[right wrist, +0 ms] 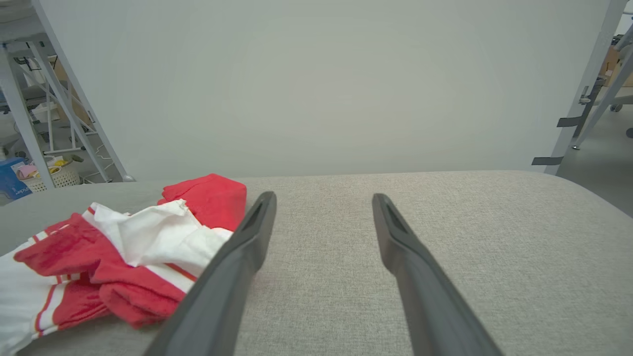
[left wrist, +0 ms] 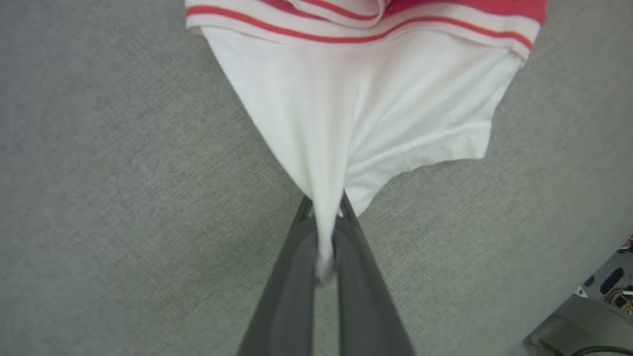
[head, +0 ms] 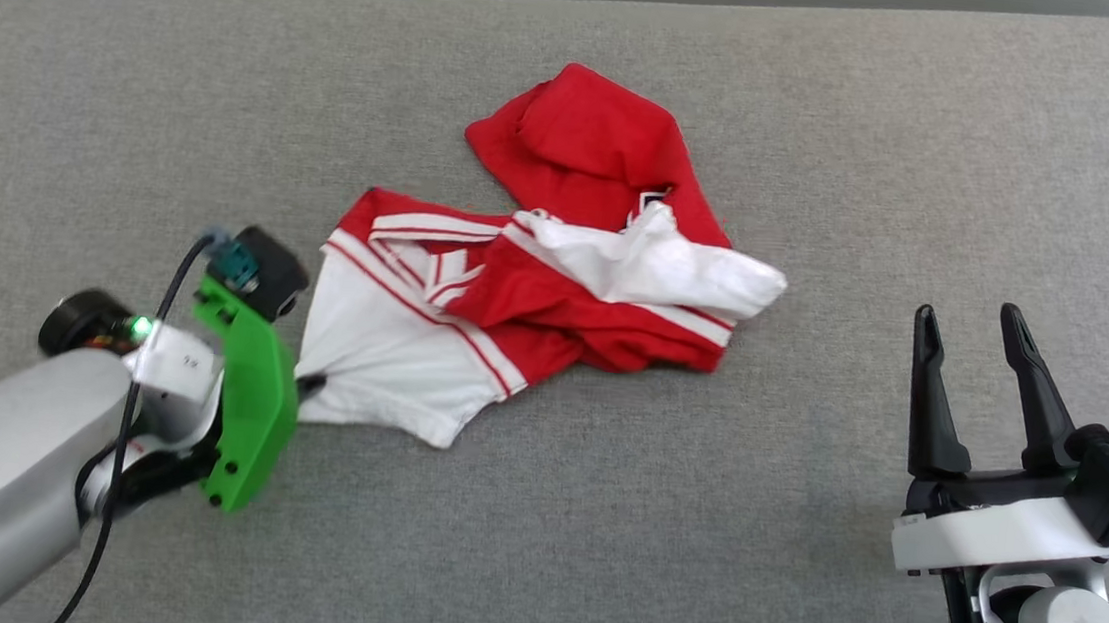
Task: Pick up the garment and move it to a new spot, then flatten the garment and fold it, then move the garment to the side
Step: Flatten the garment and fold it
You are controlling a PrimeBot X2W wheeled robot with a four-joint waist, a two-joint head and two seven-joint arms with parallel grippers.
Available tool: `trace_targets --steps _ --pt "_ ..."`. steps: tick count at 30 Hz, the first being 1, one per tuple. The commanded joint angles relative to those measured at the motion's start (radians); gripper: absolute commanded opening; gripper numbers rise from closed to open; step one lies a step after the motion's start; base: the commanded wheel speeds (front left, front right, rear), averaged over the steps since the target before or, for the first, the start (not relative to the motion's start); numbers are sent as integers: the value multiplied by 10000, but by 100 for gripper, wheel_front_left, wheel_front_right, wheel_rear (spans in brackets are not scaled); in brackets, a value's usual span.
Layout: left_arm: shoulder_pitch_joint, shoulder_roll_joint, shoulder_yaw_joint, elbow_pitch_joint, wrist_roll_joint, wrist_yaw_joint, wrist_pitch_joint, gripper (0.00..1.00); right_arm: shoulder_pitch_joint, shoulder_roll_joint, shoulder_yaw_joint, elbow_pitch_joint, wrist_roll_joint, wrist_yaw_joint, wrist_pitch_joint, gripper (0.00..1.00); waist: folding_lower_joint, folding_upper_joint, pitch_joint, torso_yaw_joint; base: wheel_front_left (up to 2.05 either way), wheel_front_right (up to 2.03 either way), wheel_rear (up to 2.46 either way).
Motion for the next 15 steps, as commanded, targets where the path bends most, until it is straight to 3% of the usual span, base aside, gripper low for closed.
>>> trace_targets --steps 1,7,8,9,10,13,15 --pt "336 121 -4 182 -86 132 -73 0 72 2 42 29 -51 -9 -61 100 0 0 -26 15 0 0 0" --pt "1167 -155 -100 1186 -432 193 -417 0 120 -38 49 83 -118 -9 -61 100 0 0 -25 -112 0 0 0" --pt "1240 -252 -77 1315 -466 192 -560 18 144 -48 27 85 -123 -9 -61 100 0 0 -60 -104 0 0 0" --pt "1312 -360 -22 1447 -472 197 -810 95 179 -65 2 82 -141 -9 -61 100 0 0 -120 -89 0 0 0" --pt "1371 -463 58 1576 -438 256 -1134 100 206 -85 -24 64 -161 -9 -61 100 0 0 -210 -59 0 0 0" --pt "1471 -628 312 1723 -102 587 -2261 100 273 -149 -110 -39 -181 -9 -61 100 0 0 -507 45 0 0 0" --pt "1564 -684 629 1673 240 1110 -3409 100 295 -246 -194 -131 -205 -9 -61 100 0 0 -741 147 0 0 0"
